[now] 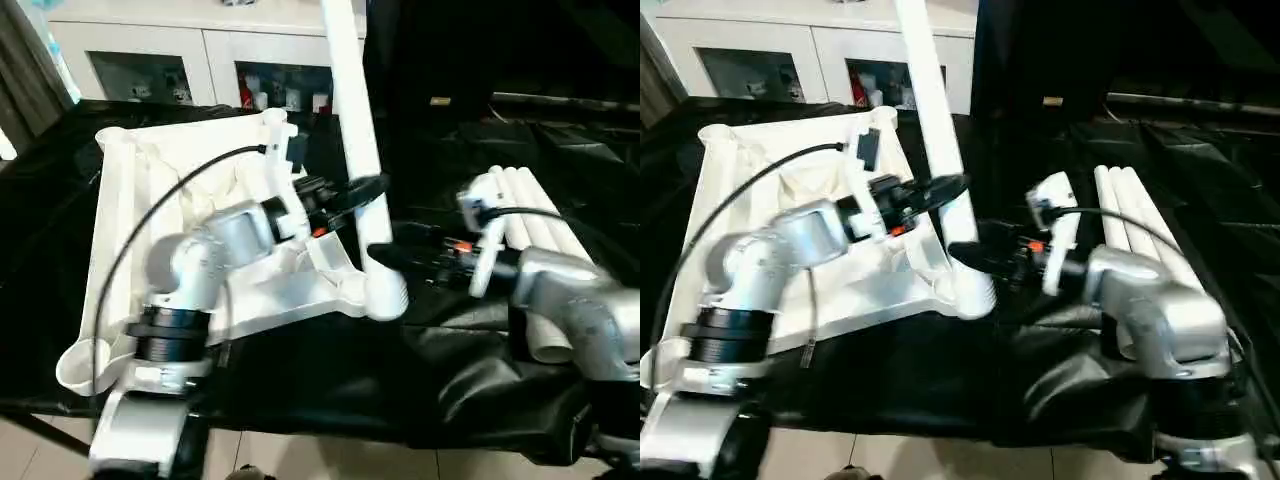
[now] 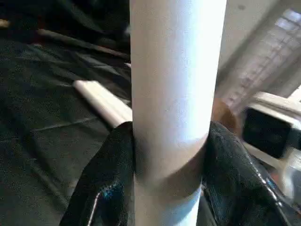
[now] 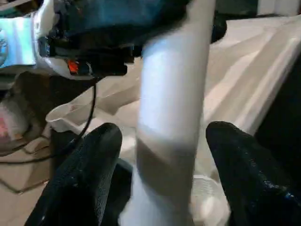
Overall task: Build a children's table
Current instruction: Pick table leg
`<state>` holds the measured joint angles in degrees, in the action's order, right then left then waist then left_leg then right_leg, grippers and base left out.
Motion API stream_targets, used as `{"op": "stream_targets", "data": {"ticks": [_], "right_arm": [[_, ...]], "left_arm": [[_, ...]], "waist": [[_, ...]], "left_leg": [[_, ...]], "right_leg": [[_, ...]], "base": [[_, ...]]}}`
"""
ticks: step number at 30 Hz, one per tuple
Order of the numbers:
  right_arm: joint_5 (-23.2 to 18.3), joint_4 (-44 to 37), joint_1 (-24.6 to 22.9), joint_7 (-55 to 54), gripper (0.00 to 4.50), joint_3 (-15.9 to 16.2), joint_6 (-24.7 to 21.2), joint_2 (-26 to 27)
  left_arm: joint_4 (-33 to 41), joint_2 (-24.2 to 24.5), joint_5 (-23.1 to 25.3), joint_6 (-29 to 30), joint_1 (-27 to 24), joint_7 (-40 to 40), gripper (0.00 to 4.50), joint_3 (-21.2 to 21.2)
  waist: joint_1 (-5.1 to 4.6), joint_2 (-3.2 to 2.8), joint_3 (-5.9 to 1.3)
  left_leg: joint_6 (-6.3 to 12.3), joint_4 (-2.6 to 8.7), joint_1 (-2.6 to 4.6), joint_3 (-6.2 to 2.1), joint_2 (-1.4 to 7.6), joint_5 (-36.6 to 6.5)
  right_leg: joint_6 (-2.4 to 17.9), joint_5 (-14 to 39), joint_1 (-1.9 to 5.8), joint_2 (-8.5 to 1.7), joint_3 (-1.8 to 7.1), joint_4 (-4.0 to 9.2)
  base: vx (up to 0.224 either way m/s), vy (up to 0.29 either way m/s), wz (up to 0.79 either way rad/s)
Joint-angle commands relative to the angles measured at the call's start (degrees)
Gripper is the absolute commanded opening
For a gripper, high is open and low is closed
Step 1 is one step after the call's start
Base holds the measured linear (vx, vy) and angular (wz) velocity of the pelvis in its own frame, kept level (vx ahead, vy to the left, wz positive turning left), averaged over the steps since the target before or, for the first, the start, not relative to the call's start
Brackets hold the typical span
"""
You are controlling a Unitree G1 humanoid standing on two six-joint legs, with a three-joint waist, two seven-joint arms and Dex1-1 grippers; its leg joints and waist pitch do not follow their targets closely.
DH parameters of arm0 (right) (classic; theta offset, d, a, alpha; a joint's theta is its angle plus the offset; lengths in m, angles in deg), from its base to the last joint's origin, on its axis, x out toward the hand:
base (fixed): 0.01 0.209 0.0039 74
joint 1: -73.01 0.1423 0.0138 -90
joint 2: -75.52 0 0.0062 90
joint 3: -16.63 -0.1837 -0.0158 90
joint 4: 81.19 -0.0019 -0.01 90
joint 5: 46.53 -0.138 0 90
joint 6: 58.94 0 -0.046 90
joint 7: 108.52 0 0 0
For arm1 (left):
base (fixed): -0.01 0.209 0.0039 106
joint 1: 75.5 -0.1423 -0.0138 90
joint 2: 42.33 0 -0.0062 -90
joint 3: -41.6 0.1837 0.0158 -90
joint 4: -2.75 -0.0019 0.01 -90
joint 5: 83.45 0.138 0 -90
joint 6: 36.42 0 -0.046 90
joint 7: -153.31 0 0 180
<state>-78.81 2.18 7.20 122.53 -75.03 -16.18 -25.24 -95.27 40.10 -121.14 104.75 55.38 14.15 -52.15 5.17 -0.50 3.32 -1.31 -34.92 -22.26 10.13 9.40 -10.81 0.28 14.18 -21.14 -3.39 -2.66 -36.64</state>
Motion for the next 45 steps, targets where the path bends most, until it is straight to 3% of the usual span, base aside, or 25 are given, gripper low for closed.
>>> {"op": "stream_targets", "data": {"ticks": [1,4,12,13,22,23,28,29,30,34,36,44,45], "right_arm": [[-1.1,-1.1,0.4,1.0,3.2,0.4,-0.9,-0.9],[-1.5,-1.3,-0.2,2.6,3.2,1.8,-2.0,-2.0],[-5.0,-2.1,-0.2,6.5,3.2,2.6,-5.4,-4.1],[-5.3,-2.1,-0.2,6.7,2.94,2.8,-5.6,-4.2],[-5.1,-2.1,-0.5,5.9,2.44,4.0,-6.0,-3.8],[-5.0,-2.1,-0.5,5.7,2.19,3.9,-6.1,-3.6],[-1.7,-1.0,-0.6,0.5,1.91,4.6,-3.5,-1.3],[-1.1,-0.9,-0.6,-0.3,1.89,4.8,-2.9,-0.9],[0.0,-1.1,-0.6,-2.5,1.89,5.2,-2.2,0.3],[2.4,-1.7,-0.2,-7.9,1.89,5.9,-1.4,3.2],[3.7,-1.6,0.0,-9.9,1.88,6.1,-0.8,4.2],[8.6,-0.4,1.9,-18.1,1.88,6.8,1.3,7.5],[9.3,-0.1,2.3,-19.4,1.88,6.7,1.5,8.0]], "left_arm": [[2.8,0.6,-2.0,0.8,0.4,3.0,1.86,1.1],[5.6,1.6,-4.9,2.1,-0.1,6.8,1.86,1.6],[6.6,2.9,-4.5,1.2,-0.6,10.5,1.86,3.8],[6.5,2.9,-4.5,1.2,-0.5,10.5,1.86,3.7],[5.5,2.5,-4.5,0.8,-0.3,10.2,1.86,3.3],[5.5,2.5,-4.6,0.9,-0.4,10.2,1.86,3.2],[5.3,1.6,-4.2,0.7,-1.0,8.4,1.86,2.9],[5.0,1.3,-4.1,1.0,-1.0,7.3,1.86,2.5],[3.5,0.1,-4.0,2.2,-0.7,3.8,2.42,1.1],[2.0,-1.9,-1.7,-0.4,-1.2,-0.6,2.63,0.3],[1.9,-2.8,-0.5,-2.0,-1.4,-2.2,2.99,0.5],[2.7,-7.2,3.4,-5.1,-1.5,-9.5,3.0,2.2],[1.6,-7.7,4.3,-5.9,-1.0,-11.6,2.81,1.6]], "waist": [[0.23,0.87,-4.01],[0.25,0.97,-3.91],[0.32,1.12,-3.92],[0.33,1.09,-3.93],[0.32,1.21,-4.0],[0.31,1.18,-4.02],[0.3,1.15,-4.06],[0.19,0.92,-4.06],[0.18,0.92,-4.09],[0.21,0.79,-4.05],[0.1,0.98,-4.05],[-0.05,0.84,-4.0],[-0.11,0.81,-3.98]], "left_leg": [[4.21,3.35,1.15,-1.31,3.73,0.3],[4.28,3.34,1.11,-1.24,3.72,-0.3],[4.12,3.34,1.06,-1.25,3.63,-0.2],[4.0,3.33,1.05,-1.26,3.68,-0.2],[3.98,3.23,1.07,-1.24,3.66,0.2],[3.88,3.24,1.11,-1.24,3.67,0.2],[3.61,3.24,1.12,-1.25,3.69,0.5],[3.28,3.21,1.07,-1.25,3.67,0.3],[3.11,3.2,1.14,-1.26,3.68,0.2],[2.44,3.24,1.21,-1.27,3.59,0.2],[1.95,3.38,1.17,-1.34,3.67,-0.6],[1.64,3.41,1.14,-1.36,3.63,-1.2],[1.43,3.47,1.13,-1.4,3.68,-1.2]], "right_leg": [[15.4,-5.4,2.59,-5.16,2.79,3.63],[15.6,-4.8,2.57,-5.17,2.8,3.71],[14.9,-3.6,2.7,-5.11,2.84,3.78],[14.9,-3.7,2.66,-5.15,2.83,3.75],[15.2,-4.0,2.66,-5.15,2.81,3.67],[15.2,-3.9,2.64,-5.1,2.79,3.65],[15.3,-4.2,2.61,-5.16,2.8,3.58],[15.3,-4.4,2.51,-5.12,2.79,3.52],[15.4,-4.6,2.58,-5.12,2.81,3.52],[15.3,-4.7,2.52,-5.0,2.86,3.66],[14.8,-4.4,2.7,-5.14,2.9,3.76],[14.1,-4.8,2.8,-5.12,2.99,3.85],[13.9,-4.9,2.76,-5.03,3.0,3.79]], "base": [[0.0,0.0,0.0],[0.0,0.0,0.0],[0.0,0.0,0.0],[0.0,0.0,0.0],[0.0,0.0,0.0],[0.0,0.0,0.0],[0.0,0.0,0.0],[0.0,0.0,0.0],[0.0,0.0,0.0],[0.0,0.0,0.0],[0.0,0.0,0.0],[0.0,0.0,0.0],[0.0,0.0,0.0]]}}
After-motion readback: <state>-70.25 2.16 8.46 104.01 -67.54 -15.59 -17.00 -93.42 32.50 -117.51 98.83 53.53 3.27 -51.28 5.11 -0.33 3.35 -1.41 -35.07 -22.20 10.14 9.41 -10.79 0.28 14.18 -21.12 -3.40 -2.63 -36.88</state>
